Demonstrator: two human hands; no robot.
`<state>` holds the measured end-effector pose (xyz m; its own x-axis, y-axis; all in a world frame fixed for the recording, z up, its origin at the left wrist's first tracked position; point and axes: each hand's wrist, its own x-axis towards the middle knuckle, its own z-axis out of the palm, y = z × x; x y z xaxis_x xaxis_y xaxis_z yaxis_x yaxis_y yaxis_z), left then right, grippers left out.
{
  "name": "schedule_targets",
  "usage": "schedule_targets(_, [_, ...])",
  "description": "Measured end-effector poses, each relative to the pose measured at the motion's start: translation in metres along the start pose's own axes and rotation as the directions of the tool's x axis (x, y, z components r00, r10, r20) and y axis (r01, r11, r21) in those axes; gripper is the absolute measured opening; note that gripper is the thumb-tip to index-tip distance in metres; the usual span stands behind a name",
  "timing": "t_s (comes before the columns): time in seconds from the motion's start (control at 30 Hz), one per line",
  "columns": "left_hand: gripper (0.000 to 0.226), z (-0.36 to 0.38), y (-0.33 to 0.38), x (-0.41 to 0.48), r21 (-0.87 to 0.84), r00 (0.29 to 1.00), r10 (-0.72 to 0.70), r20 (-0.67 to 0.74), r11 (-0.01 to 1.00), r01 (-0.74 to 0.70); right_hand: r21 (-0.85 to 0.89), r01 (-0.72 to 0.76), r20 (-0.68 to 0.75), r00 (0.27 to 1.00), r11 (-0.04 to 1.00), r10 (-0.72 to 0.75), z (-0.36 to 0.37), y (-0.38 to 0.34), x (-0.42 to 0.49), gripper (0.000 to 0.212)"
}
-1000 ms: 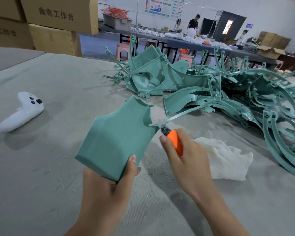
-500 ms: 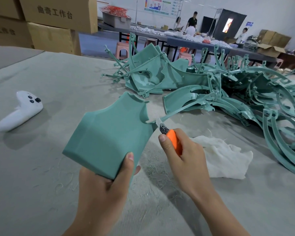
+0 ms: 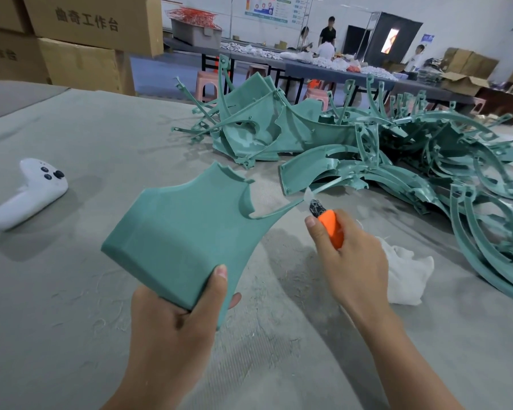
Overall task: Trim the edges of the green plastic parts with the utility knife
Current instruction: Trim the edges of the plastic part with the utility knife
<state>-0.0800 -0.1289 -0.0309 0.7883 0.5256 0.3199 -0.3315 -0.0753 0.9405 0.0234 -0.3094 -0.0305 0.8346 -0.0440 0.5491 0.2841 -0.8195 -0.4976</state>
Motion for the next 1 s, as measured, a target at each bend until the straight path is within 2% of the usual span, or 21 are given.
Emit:
schedule_targets(0.1, [0.015, 0.001, 0.001, 0.001, -0.014, 1.000, 0.000, 0.005, 1.000, 0.000, -0.066, -0.033, -0.044, 0.999, 0.997, 0.030, -0.002, 0.008, 0.006, 0.040])
schedule_targets(0.23, [0.006, 0.001, 0.000, 0.001, -0.019, 0.999, -0.043, 0.008, 0.999, 0.043, -0.130, -0.067, -0.123, 0.991, 0.989, 0.051, -0.008, 0.019, 0.012, 0.038])
schedule_targets(0.33, [0.019, 0.001, -0.001, 0.002, 0.029, 0.998, -0.050, 0.022, 0.998, 0.049, -0.181, -0.062, -0.169, 0.985, 0.981, 0.031, -0.008, 0.022, 0.013, 0.044])
schedule_targets(0.53, [0.014, -0.002, 0.000, 0.005, 0.123, 0.999, -0.047, -0.006, 0.991, 0.048, -0.144, -0.013, -0.176, 0.984, 0.989, -0.012, -0.008, 0.017, 0.012, 0.044])
schedule_targets(0.7, [0.018, -0.003, -0.001, 0.010, 0.063, 0.993, -0.100, -0.064, 0.993, 0.104, -0.028, 0.011, -0.170, 0.985, 1.000, -0.016, -0.010, 0.014, 0.010, 0.036])
schedule_targets(0.8, [0.018, -0.003, -0.003, 0.011, 0.044, 0.991, -0.109, -0.073, 0.993, 0.113, 0.173, -0.027, -0.166, 0.985, 0.984, 0.056, -0.010, 0.013, 0.011, 0.043])
schedule_targets(0.93, [0.027, -0.003, -0.002, 0.010, -0.014, 0.991, -0.123, -0.054, 0.992, 0.122, 0.440, -0.193, -0.045, 0.971, 0.877, 0.236, -0.012, 0.014, 0.014, 0.052])
schedule_targets(1.0, [0.035, -0.003, -0.001, 0.011, -0.054, 0.992, -0.124, -0.035, 0.991, 0.122, 0.507, -0.240, 0.043, 0.966, 0.828, 0.254, -0.011, 0.017, 0.015, 0.043])
